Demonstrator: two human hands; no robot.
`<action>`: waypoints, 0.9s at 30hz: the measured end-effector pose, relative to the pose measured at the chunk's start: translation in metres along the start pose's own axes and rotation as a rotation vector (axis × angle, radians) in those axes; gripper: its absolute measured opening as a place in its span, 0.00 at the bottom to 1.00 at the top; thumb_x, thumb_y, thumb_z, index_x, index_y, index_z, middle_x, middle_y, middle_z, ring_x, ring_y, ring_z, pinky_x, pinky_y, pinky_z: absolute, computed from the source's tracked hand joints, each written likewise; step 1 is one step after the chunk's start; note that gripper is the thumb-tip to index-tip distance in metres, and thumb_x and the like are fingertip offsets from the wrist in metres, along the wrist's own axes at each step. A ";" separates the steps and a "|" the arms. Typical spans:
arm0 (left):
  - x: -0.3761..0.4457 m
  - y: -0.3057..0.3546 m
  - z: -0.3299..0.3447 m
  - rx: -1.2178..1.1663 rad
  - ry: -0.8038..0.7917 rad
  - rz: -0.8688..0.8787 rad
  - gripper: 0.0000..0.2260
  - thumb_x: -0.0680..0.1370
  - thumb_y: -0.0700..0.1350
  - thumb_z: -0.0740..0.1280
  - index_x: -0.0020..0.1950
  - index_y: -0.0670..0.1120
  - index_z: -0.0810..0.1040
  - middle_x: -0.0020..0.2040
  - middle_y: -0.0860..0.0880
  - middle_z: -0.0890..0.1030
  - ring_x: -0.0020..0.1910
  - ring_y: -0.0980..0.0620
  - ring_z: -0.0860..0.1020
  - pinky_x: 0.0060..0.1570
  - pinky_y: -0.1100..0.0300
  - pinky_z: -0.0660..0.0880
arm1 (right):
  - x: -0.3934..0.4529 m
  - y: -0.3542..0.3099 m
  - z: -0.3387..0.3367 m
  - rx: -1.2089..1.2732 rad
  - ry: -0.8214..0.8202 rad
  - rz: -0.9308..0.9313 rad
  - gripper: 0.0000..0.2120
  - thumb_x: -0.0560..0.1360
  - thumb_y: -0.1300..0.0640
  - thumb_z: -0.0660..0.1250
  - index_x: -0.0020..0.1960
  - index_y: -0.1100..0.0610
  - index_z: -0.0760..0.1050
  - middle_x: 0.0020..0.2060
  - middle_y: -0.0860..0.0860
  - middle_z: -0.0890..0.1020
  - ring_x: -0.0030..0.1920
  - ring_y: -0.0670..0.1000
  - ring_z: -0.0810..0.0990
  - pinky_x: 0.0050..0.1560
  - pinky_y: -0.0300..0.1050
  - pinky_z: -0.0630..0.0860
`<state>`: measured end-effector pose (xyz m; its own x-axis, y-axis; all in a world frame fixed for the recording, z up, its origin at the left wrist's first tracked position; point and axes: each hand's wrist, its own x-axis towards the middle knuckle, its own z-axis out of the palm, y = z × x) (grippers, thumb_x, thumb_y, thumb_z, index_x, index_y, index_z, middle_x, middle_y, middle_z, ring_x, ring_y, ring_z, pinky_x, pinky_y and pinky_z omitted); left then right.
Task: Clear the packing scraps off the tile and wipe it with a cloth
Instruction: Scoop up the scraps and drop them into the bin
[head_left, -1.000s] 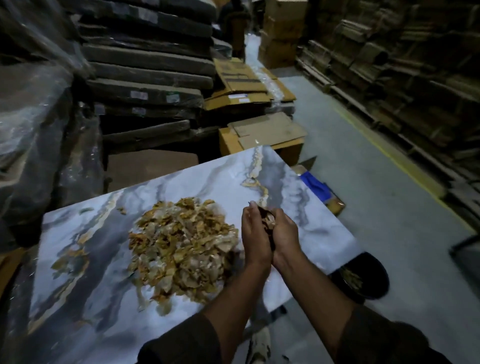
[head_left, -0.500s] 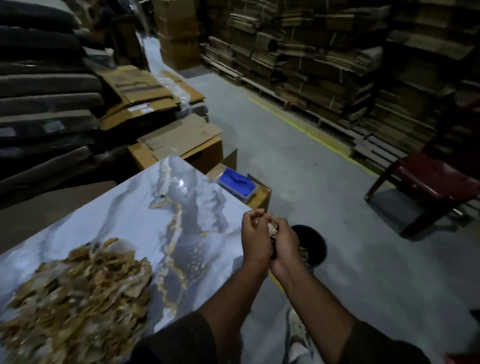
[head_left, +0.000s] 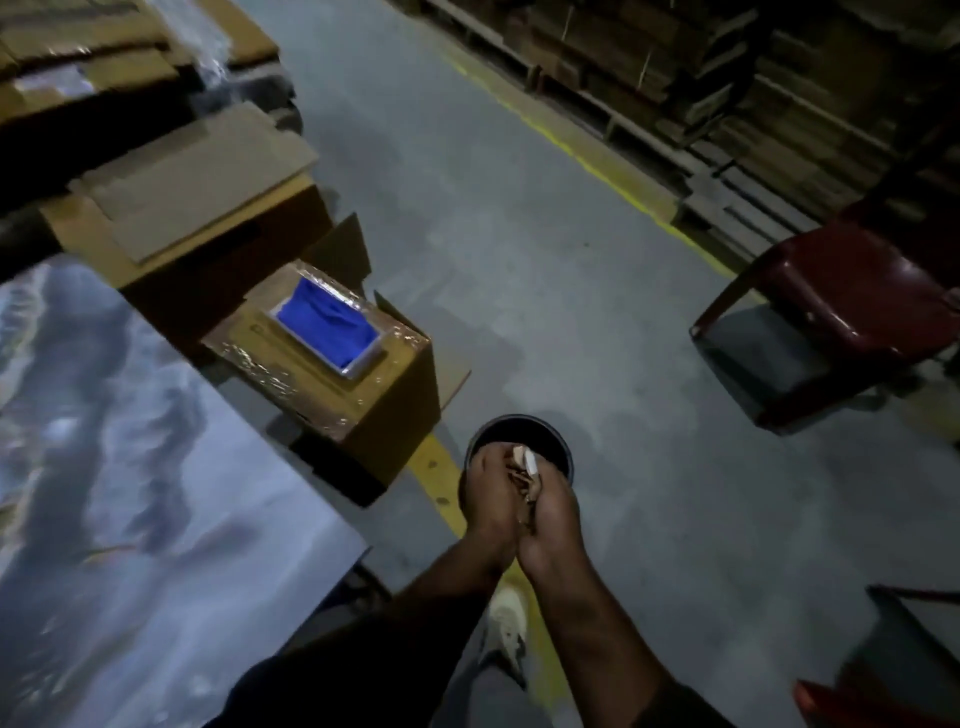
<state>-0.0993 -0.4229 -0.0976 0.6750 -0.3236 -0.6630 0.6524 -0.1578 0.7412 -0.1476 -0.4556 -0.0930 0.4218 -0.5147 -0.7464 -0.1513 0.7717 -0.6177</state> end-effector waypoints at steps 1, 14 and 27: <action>0.020 -0.013 0.010 -0.030 0.012 -0.040 0.09 0.79 0.46 0.61 0.42 0.45 0.78 0.45 0.41 0.77 0.47 0.44 0.77 0.56 0.38 0.76 | 0.020 0.000 -0.006 -0.039 -0.019 -0.005 0.14 0.84 0.51 0.57 0.63 0.57 0.73 0.56 0.55 0.78 0.56 0.54 0.78 0.64 0.54 0.75; 0.231 -0.137 0.062 -0.214 0.070 -0.353 0.23 0.85 0.50 0.60 0.68 0.32 0.76 0.66 0.29 0.76 0.67 0.31 0.75 0.71 0.36 0.69 | 0.276 0.059 -0.072 0.276 0.090 0.401 0.25 0.84 0.46 0.54 0.71 0.60 0.75 0.67 0.61 0.78 0.70 0.63 0.74 0.75 0.60 0.66; 0.240 -0.128 0.049 -0.143 0.046 -0.352 0.21 0.85 0.54 0.59 0.65 0.38 0.79 0.60 0.39 0.82 0.60 0.41 0.80 0.64 0.46 0.76 | 0.296 0.056 -0.070 0.265 0.119 0.322 0.20 0.86 0.50 0.53 0.70 0.61 0.72 0.66 0.60 0.78 0.70 0.60 0.74 0.71 0.52 0.70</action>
<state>-0.0382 -0.5261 -0.3465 0.4140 -0.2298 -0.8808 0.8863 -0.1190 0.4476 -0.0936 -0.5907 -0.3654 0.2824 -0.2596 -0.9235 -0.0173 0.9612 -0.2754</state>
